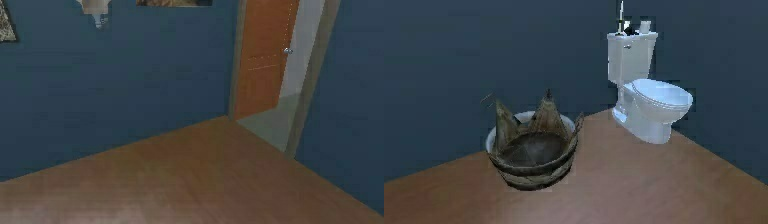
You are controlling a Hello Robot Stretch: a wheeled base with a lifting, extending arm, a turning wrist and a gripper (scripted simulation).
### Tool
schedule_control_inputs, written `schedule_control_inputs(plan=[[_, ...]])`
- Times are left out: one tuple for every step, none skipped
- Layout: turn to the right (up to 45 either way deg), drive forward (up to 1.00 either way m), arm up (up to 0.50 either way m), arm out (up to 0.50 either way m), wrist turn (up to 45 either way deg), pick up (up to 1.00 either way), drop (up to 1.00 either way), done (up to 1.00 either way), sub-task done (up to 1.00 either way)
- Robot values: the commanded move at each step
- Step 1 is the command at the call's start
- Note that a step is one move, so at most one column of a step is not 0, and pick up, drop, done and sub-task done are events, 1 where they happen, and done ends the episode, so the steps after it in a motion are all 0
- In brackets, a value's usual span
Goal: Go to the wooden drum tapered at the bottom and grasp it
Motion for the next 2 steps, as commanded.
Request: schedule_control_inputs(plan=[[6.0,0.0,0.0,0.0,0.0,0.0,0.0,0.0,0.0],[0.0,1.0,0.0,0.0,0.0,0.0,0.0,0.0,0.0]])
